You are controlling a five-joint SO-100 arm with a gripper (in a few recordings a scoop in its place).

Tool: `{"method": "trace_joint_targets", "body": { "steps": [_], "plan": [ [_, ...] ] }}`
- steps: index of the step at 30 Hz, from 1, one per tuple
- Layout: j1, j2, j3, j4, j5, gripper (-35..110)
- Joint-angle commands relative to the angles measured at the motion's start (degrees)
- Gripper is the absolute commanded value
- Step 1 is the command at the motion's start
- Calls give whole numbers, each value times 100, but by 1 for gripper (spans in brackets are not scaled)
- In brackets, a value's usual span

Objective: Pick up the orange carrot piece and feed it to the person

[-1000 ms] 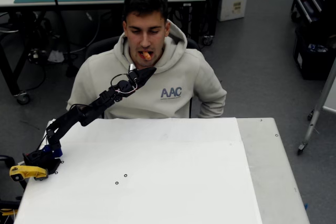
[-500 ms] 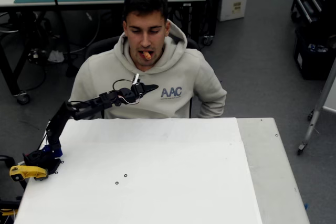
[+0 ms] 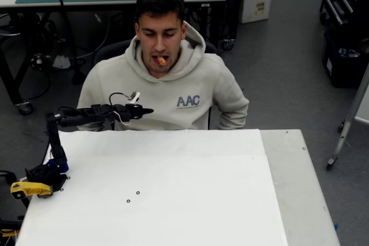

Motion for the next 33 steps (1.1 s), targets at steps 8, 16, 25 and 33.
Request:
{"method": "trace_joint_targets", "body": {
  "steps": [8, 16, 25, 33],
  "plan": [
    [-483, 2232, 2795, -44, 817, -3],
    [-1063, 3832, 4957, -35, 1081, -3],
    [-1362, 5643, 6688, 246, 1134, -2],
    [-1652, 6891, 6926, 2531, 1143, -2]
  ]
}}
